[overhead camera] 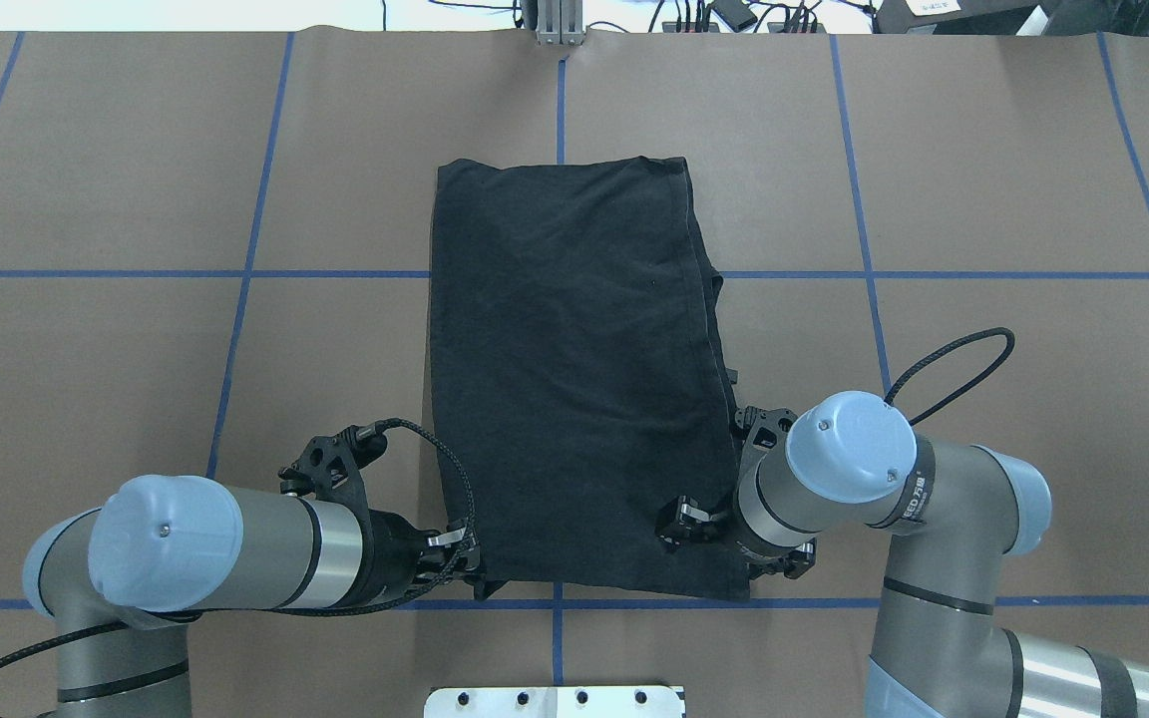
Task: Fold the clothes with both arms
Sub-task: 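Grasp the shirt's near edge with both grippers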
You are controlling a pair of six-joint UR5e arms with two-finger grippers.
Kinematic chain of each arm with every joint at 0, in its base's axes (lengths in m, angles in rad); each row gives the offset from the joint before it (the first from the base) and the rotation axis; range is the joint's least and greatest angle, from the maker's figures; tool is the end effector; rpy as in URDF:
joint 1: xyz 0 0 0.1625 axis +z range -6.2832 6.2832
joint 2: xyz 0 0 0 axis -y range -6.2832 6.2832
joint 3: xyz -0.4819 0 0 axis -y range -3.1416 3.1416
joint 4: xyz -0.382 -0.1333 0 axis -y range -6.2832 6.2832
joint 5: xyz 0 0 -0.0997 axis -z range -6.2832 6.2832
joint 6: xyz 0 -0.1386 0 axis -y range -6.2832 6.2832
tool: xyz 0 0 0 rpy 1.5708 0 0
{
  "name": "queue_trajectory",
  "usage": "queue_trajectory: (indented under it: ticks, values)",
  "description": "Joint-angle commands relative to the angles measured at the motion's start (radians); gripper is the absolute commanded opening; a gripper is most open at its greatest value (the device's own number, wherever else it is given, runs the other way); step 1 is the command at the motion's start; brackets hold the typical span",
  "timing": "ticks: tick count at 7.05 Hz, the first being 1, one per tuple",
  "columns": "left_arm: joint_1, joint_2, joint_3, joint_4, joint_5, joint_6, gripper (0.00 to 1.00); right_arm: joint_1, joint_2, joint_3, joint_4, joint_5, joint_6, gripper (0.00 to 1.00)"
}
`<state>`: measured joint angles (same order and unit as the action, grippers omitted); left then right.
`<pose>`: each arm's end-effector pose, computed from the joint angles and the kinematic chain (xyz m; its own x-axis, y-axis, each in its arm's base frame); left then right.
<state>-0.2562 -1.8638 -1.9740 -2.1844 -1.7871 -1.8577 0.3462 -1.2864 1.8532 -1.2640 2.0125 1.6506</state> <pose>0.5433 -0.2494 0.3175 0.2261 -0.3450 -0.9110 0.1156 0.9381 -0.3265 -0.5558 -0.2792 0.4239 0.6022 0.2938 0.7423 -0.0466 0.9412 -0.3347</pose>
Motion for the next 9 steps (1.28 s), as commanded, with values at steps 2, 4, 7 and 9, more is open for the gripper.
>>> queue_trajectory:
  ticks: [2, 4, 7, 9]
  values:
    - [0.002, 0.000, -0.002, 0.000, 0.000, -0.002, 0.00, -0.006, -0.004, 0.000, -0.002, -0.008, -0.002, 1.00]
    - [0.002, 0.000, -0.002, 0.000, 0.000, -0.002, 0.00, -0.006, -0.007, 0.000, -0.002, -0.008, -0.002, 1.00]
    - [0.002, 0.000, -0.002, 0.000, 0.000, -0.002, 0.00, -0.012, -0.007, 0.000, -0.008, -0.008, 0.000, 1.00]
    - [0.002, -0.003, -0.003, 0.000, 0.000, -0.002, 0.00, -0.010, -0.007, 0.000, -0.015, -0.008, -0.002, 0.99]
